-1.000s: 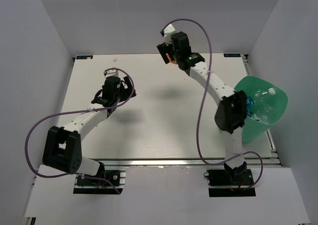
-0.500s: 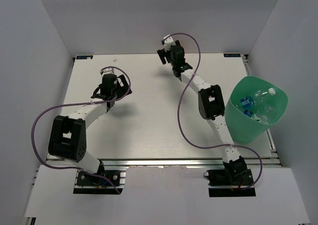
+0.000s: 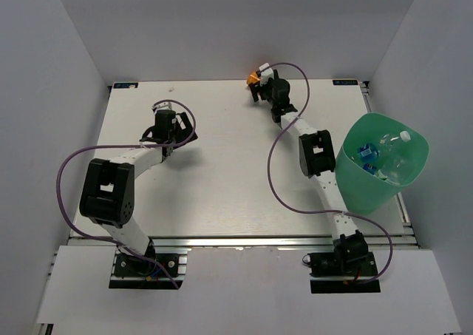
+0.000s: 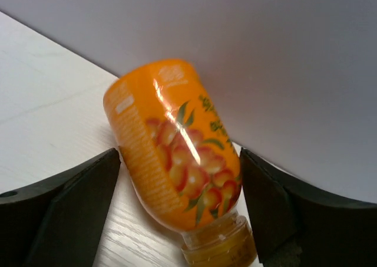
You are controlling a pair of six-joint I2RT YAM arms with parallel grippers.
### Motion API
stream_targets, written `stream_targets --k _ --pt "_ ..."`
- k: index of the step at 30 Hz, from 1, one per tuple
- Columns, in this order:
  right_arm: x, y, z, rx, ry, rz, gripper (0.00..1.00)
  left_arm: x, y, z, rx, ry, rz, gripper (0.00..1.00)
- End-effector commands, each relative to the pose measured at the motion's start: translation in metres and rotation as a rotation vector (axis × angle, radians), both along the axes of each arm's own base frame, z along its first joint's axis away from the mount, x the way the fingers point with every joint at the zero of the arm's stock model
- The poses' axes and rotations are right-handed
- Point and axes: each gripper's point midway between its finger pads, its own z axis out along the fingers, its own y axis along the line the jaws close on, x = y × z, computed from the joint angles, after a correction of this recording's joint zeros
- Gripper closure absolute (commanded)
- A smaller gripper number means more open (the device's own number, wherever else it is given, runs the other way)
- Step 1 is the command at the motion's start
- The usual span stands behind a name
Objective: Put the plastic bottles in the bin
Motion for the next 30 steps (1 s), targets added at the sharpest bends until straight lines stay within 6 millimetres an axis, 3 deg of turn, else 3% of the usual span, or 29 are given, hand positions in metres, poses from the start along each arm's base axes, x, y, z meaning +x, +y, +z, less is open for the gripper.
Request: stream_targets --k 1,6,7,8,12,15,17,18,19,20,21,22,23,24,25,26,27,28,29,30 --pt "-0.001 0.022 0.055 0.069 -0.129 0.098 0.17 0.016 -0.002 0.025 -0.028 -0.065 0.003 0.02" --pt "-0.004 0.020 0.054 0.078 -0.126 0.126 0.45 0.010 0.001 0.022 -0.024 -0.037 0.018 0.02" --pt "-0.002 0.016 0.059 0.082 -0.138 0.099 0.85 0.009 0.003 0.022 -0.020 -0.037 0.025 0.02" --pt "-0.001 0.012 0.061 0.102 -0.149 0.070 1.00 0.008 0.006 0.023 -0.017 -0.039 0.035 0.02" --pt "-0.006 0.018 0.065 0.112 -0.118 0.105 1.00 0.000 0.013 0.025 0.006 -0.039 0.057 0.02" --pt "-0.022 0.026 0.086 0.096 -0.112 0.143 1.00 -0.003 0.012 0.037 -0.004 -0.065 0.052 0.02" --pt "-0.042 0.036 0.123 0.090 -0.142 0.175 1.00 -0.006 0.011 0.047 -0.018 -0.089 0.045 0.02" --pt "-0.058 0.046 0.172 0.094 -0.207 0.197 1.00 -0.010 0.010 0.047 -0.023 -0.090 0.041 0.02" --pt "-0.069 0.051 0.187 0.091 -0.220 0.207 1.00 -0.013 0.011 0.058 -0.034 -0.119 0.042 0.02" --pt "-0.082 0.055 0.184 0.083 -0.201 0.212 1.00 -0.015 0.008 0.063 -0.046 -0.129 0.030 0.02" --pt "-0.108 0.065 0.238 0.094 -0.271 0.230 1.00 -0.018 0.009 0.066 -0.050 -0.140 0.029 0.02" --pt "-0.122 0.068 0.252 0.088 -0.285 0.221 1.00 -0.025 0.008 0.066 -0.055 -0.140 0.024 0.02" --pt "-0.138 0.069 0.245 0.079 -0.259 0.210 1.00 -0.029 0.009 0.079 -0.069 -0.172 0.024 0.02" --pt "-0.158 0.081 0.255 0.084 -0.262 0.213 1.00 -0.034 0.007 0.083 -0.079 -0.183 0.018 0.02" --pt "-0.181 0.069 0.304 0.103 -0.326 0.173 1.00 -0.038 0.007 0.086 -0.085 -0.192 0.016 0.02" --pt "-0.196 0.067 0.290 0.087 -0.278 0.156 1.00 -0.045 0.008 0.092 -0.096 -0.208 0.015 0.02" --pt "-0.223 0.055 0.329 0.130 -0.311 0.104 1.00 -0.050 0.007 0.095 -0.109 -0.217 0.009 0.02" --pt "-0.234 0.046 0.332 0.139 -0.292 0.077 1.00 -0.056 0.006 0.092 -0.116 -0.209 0.000 0.02" --pt "-0.245 0.035 0.336 0.163 -0.273 0.045 1.00 -0.061 0.005 0.101 -0.128 -0.235 -0.006 0.02" --pt "-0.266 0.011 0.340 0.177 -0.242 -0.008 1.00 -0.065 0.001 0.103 -0.144 -0.237 -0.029 0.02"
